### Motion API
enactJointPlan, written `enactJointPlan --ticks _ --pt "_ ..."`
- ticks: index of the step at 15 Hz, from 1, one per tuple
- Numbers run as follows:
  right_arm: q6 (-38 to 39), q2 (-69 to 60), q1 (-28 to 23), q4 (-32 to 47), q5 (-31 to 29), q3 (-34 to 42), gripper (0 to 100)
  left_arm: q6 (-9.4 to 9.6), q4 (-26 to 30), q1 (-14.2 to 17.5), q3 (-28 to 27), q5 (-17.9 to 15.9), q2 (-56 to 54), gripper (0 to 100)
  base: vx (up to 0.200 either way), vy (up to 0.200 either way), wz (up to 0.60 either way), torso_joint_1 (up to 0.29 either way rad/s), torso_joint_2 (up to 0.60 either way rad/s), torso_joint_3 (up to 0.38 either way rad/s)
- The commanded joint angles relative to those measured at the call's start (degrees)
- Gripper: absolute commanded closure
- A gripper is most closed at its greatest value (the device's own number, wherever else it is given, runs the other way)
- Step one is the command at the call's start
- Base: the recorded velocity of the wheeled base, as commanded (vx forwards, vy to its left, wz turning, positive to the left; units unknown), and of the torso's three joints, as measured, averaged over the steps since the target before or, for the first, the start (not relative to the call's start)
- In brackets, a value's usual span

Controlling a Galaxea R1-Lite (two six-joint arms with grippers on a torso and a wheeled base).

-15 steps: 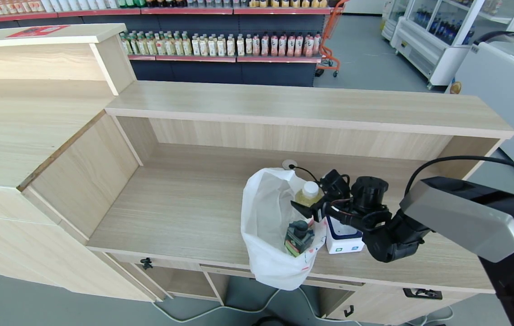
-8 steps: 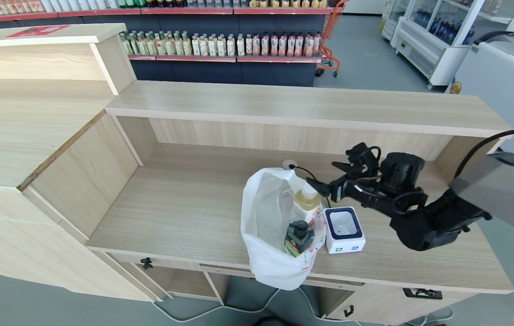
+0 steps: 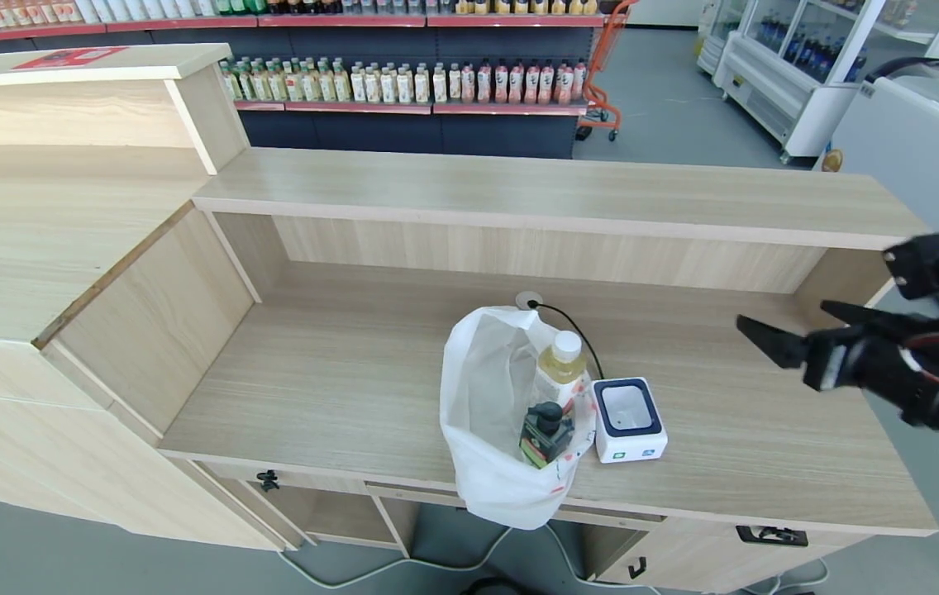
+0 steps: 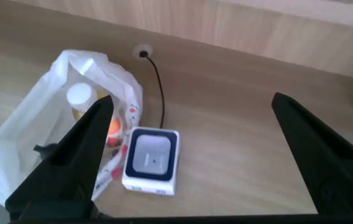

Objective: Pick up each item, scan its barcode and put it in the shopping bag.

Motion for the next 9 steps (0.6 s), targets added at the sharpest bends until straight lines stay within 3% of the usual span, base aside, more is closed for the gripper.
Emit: enactJointPlan --ticks 1,3,7,9 --pt "0.5 -27.2 -5.6 3.5 -5.5 21.6 0 -0.03 0.0 0.0 0.0 0.0 0.1 100 0.0 0.0 0.0 0.0 0.0 0.0" --pt "0.5 -38.5 -5.2 9.0 -5.9 25.0 0 -0.03 0.0 0.0 0.0 0.0 0.1 100 0.0 0.0 0.0 0.0 0.0 0.0" --pt "1.7 -63.4 -3.3 34.3 -6.5 25.0 0 0.06 0.0 0.0 0.0 0.0 0.1 100 0.0 0.0 0.0 0.0 0.0 0.0" --pt "3.5 -73.4 -8.5 44.6 -6.0 25.0 0 -0.03 0.0 0.0 0.0 0.0 0.1 100 0.0 0.0 0.0 0.0 0.0 0.0"
